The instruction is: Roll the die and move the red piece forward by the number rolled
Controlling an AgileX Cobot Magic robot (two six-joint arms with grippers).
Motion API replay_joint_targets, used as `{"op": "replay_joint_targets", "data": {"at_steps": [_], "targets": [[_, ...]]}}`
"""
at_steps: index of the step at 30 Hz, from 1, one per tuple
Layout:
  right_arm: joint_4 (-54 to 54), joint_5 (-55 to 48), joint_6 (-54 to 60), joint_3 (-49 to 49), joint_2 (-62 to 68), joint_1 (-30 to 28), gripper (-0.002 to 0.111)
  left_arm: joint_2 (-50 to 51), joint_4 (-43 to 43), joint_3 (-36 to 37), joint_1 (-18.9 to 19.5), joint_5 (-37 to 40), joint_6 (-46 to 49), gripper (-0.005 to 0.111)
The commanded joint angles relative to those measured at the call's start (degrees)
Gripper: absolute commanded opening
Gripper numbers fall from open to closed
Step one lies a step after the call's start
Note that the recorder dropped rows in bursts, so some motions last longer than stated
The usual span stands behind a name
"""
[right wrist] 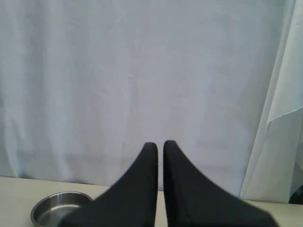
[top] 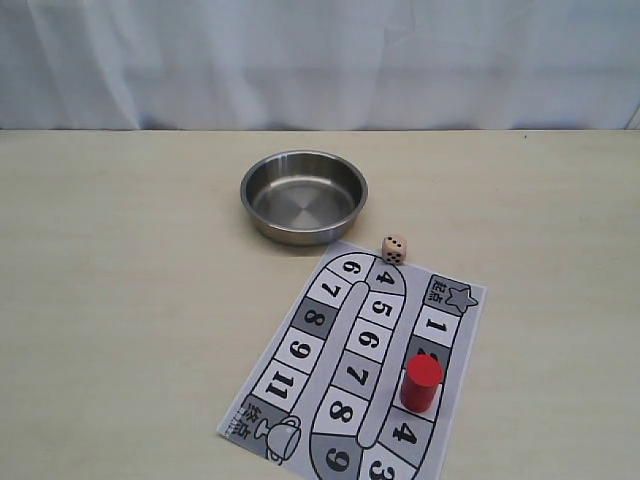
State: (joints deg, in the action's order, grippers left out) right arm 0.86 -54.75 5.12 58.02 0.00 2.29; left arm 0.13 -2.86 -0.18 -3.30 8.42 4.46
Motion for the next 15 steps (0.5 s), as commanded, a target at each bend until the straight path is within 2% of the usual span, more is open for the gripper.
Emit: {"op": "replay_joint_targets", "data": {"at_steps": [1, 9, 15], "targets": [[-0.4, 6.5, 0.6, -5.1, 0.0, -0.2, 0.004, -0.1, -0.3, 0.2, -0.1, -0.2, -0.3, 0.0], [-0.4, 26.1, 0.6, -27.3, 0.0, -0.2, 0.004, -0.1, -0.3, 0.2, -0.1, -0.2, -0.3, 0.0], [-0.4, 40.4, 0.6, -38.5, 0.0, -0.2, 0.004, -0.1, -0.3, 0.2, -0.1, -0.2, -0.3, 0.0]]}}
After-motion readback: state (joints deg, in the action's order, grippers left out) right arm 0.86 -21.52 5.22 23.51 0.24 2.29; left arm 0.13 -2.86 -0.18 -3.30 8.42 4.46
